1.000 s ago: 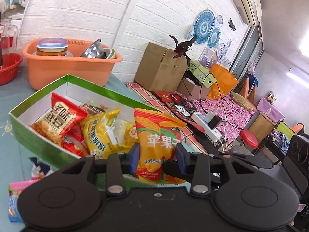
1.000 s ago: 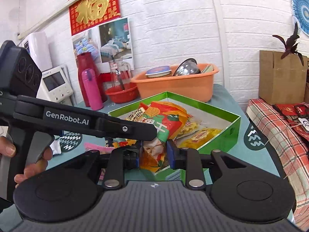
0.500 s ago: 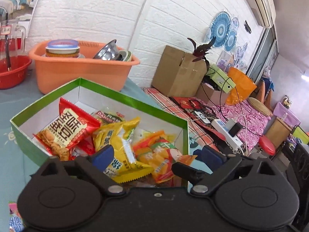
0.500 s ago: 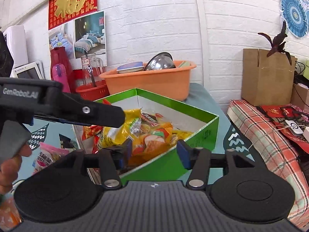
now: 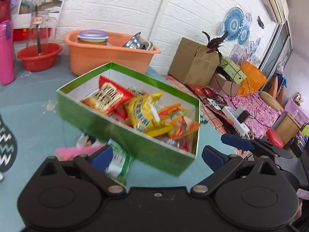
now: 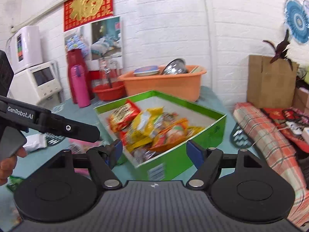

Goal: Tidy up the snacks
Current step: 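Move the left gripper to the orange twist-snack bag and grasp it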

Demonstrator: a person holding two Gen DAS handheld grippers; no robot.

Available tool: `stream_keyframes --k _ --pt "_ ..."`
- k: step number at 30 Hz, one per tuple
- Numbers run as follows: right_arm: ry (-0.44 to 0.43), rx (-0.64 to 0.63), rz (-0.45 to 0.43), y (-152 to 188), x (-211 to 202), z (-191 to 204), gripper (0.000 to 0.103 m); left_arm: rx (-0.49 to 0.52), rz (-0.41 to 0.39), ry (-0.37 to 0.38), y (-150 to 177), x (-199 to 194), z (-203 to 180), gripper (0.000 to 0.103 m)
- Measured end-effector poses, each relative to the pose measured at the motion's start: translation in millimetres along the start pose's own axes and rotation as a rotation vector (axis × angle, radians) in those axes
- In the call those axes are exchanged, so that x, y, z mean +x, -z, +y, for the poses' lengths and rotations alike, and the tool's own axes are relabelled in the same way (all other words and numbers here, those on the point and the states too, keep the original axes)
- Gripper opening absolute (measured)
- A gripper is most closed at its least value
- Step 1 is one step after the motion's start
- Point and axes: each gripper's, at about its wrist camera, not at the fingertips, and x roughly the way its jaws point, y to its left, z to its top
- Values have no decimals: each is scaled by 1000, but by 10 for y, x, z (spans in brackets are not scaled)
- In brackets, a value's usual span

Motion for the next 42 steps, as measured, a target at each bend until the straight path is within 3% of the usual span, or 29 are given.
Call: stream_keyframes --k 5,10,13,18,27,30,32,34,35,38,39,40,42 --pt "-89 0 77 201 -132 285 103 9 34 -14 256 -235 57 103" --pt "-175 2 156 442 -228 602 103 -46 96 50 508 -291 150 103" --pt "-208 -15 205 563 -192 776 103 -46 125 49 598 -244 148 103" --pt "-199 -59 222 627 -104 984 103 -17 160 55 688 -162 123 103" --pt "-176 -14 238 675 -5 1005 103 -30 189 79 713 -60 160 103" --pt "-168 -10 239 686 20 1006 103 -27 196 93 695 -18 141 92" --pt "-168 -1 243 695 43 999 103 -9 206 85 694 13 131 77" --pt "-166 5 247 712 59 986 90 -6 222 81 709 52 142 70" --pt "-168 9 240 720 59 975 76 -12 230 88 720 74 154 70" --pt "-163 12 237 723 62 969 57 -22 222 97 731 74 166 63" --pt "-159 6 238 717 63 971 48 -16 213 90 727 59 152 61" --pt "-173 7 245 713 60 964 30 -9 209 91 718 48 133 62" --pt "-180 7 247 696 30 978 30 10 201 89 703 16 89 62"
